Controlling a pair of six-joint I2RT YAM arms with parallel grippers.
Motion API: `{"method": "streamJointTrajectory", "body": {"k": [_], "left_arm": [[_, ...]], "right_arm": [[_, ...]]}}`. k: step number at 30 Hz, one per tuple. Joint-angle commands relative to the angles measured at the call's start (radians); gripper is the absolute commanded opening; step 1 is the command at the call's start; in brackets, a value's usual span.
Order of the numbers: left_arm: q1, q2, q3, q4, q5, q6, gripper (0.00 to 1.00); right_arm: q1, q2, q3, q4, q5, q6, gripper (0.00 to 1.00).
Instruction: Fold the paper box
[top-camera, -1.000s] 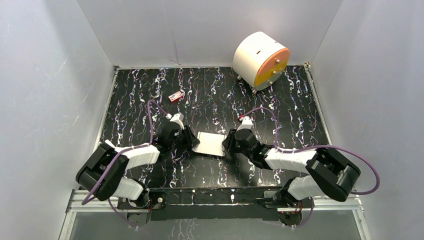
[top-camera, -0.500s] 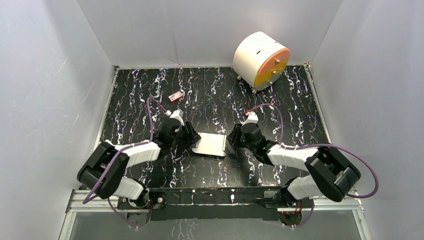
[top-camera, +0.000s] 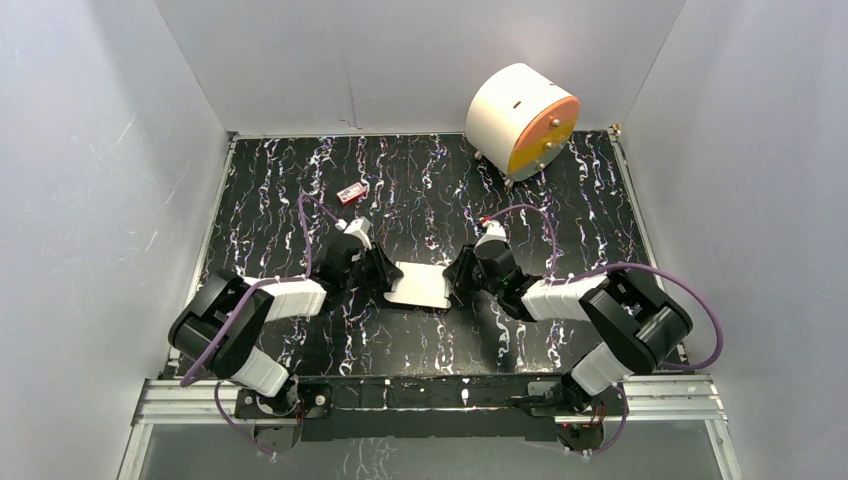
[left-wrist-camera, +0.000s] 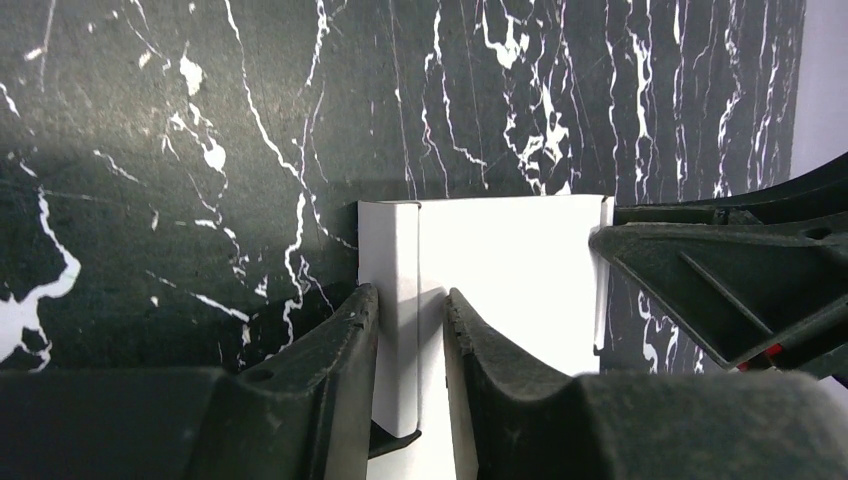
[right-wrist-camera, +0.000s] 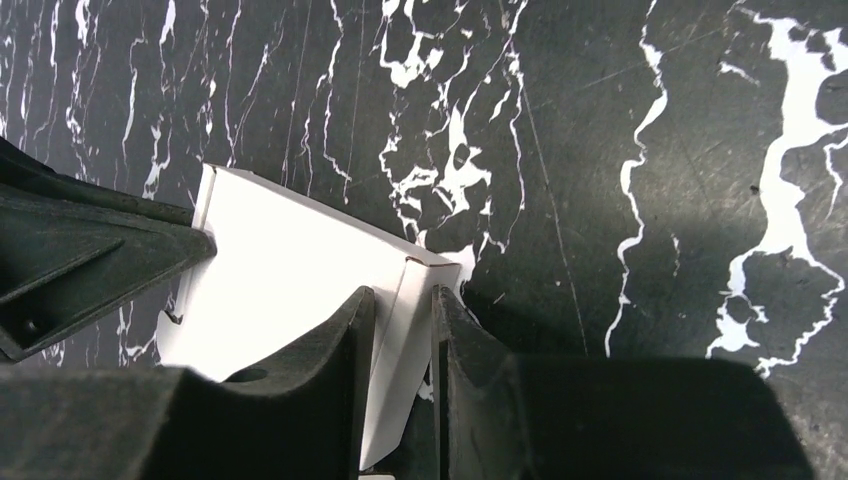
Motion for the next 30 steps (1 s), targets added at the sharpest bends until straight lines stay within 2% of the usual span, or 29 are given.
{"method": "streamJointTrajectory", "body": {"k": [1,6,14,18,24,30], "left_arm": [[-0.003,0.068,-0.014,0.01,0.058,-0.005,0.22],[-0.024,0.099,-0.036,0.041,0.068,-0.014,0.2],[-0.129,0.107,-0.07,0.072,0.008,-0.043,0.2],[-0.129,0.024,-0.063,0.025,-0.032,-0.038,0.27],[-0.123,-0.147,0.005,-0.14,-0.131,0.028,0.44],[-0.105,-0.338,-0.004,-0.239,-0.213,0.033,0.54]], "right_arm": [[0.01,0.058,0.019,-0.022,-0.049,0.007,0.28],[0.011,0.088,-0.005,-0.027,-0.085,0.014,0.27],[0.04,0.131,-0.012,-0.002,-0.107,0.031,0.28],[0.041,0.085,0.009,-0.044,-0.098,0.005,0.3],[0.04,-0.032,0.087,-0.203,-0.042,-0.124,0.48],[0.041,-0.139,0.129,-0.33,-0.043,-0.308,0.67]]}}
